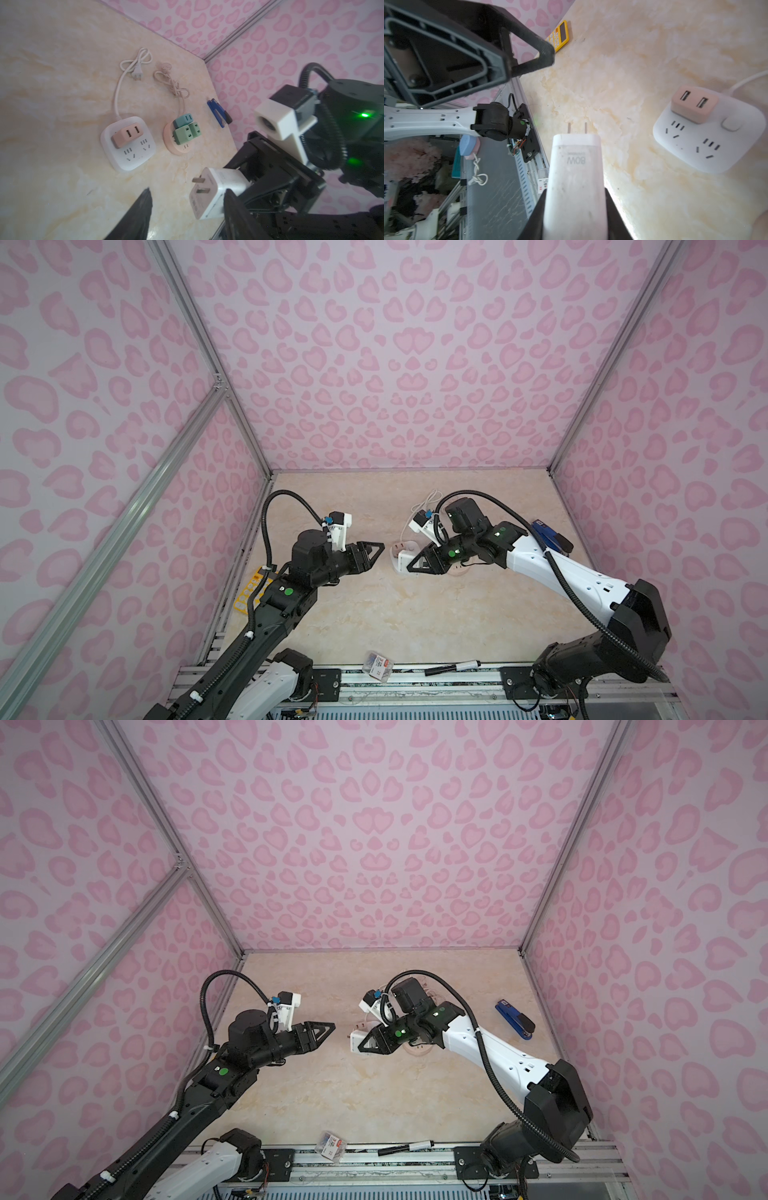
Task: Insert the plug
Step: 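Hold the white charger with both grippers and turn it prongs-down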
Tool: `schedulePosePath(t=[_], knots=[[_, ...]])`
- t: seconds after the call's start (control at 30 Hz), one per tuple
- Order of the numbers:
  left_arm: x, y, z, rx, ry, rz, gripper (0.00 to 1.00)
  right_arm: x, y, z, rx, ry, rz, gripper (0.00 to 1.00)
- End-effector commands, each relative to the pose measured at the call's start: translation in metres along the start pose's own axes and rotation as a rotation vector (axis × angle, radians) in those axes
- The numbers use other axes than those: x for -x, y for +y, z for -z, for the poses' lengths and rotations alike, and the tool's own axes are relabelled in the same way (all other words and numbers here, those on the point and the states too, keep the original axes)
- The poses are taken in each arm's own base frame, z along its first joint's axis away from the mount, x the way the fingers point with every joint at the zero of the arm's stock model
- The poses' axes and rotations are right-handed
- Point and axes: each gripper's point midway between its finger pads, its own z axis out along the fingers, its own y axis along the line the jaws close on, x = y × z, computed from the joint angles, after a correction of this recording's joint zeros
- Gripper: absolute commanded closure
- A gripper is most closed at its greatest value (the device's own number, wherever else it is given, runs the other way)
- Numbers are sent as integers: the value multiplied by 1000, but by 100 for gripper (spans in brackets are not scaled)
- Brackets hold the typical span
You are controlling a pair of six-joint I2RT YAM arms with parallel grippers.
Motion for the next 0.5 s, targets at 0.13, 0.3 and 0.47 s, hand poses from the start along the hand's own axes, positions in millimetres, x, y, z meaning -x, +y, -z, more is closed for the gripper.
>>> schedulePosePath(t=[0.13,0.3,0.47], knots=[[-1,-56,-1,-283,11,-120,44,6,22,6,199,-31,-41,100],[-16,-56,-10,-291,61,-114,46,17,33,19,274,-99,-38,100],[-18,-51,-14,-272,68,-106,46,17,39,28,288,-108,-27,100]])
